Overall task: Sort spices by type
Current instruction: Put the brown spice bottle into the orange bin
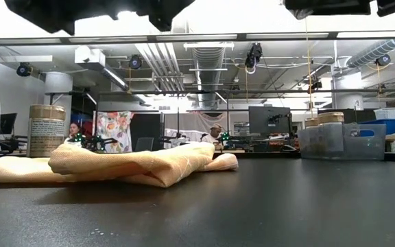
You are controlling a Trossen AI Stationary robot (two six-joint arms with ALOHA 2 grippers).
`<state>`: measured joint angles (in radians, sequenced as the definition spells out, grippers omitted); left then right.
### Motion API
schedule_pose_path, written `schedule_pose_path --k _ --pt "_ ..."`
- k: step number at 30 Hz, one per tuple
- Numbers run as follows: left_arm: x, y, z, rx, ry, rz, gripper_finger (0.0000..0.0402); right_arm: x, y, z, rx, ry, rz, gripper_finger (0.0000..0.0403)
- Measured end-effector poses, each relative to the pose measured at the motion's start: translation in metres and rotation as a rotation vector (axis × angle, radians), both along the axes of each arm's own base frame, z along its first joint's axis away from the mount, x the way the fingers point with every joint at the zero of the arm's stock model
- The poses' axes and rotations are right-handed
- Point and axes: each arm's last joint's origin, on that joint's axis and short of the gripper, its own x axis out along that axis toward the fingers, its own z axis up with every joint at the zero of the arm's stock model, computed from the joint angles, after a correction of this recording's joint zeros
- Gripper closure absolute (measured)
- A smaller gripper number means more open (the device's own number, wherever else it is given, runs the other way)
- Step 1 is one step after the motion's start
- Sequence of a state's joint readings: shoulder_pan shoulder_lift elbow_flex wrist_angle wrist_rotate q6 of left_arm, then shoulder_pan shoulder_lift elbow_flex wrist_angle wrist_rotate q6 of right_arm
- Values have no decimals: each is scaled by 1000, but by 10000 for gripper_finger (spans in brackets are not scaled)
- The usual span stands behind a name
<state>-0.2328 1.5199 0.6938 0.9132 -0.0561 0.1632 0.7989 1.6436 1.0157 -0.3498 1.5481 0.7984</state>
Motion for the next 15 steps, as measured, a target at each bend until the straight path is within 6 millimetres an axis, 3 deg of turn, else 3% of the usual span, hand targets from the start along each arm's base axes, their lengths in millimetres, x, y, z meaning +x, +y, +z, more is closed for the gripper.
schedule_pose_path --k 6,11,15 --pt "18 -6 -14 -21 -32 -48 168 8 -4 0 43 -62 -34 214" --pt "41 -11 -26 -17 -47 -50 168 21 -7 2 102 -3 -6 213" --pt "42 -8 -27 -31 -114 -42 168 17 -3 3 85 14 12 217"
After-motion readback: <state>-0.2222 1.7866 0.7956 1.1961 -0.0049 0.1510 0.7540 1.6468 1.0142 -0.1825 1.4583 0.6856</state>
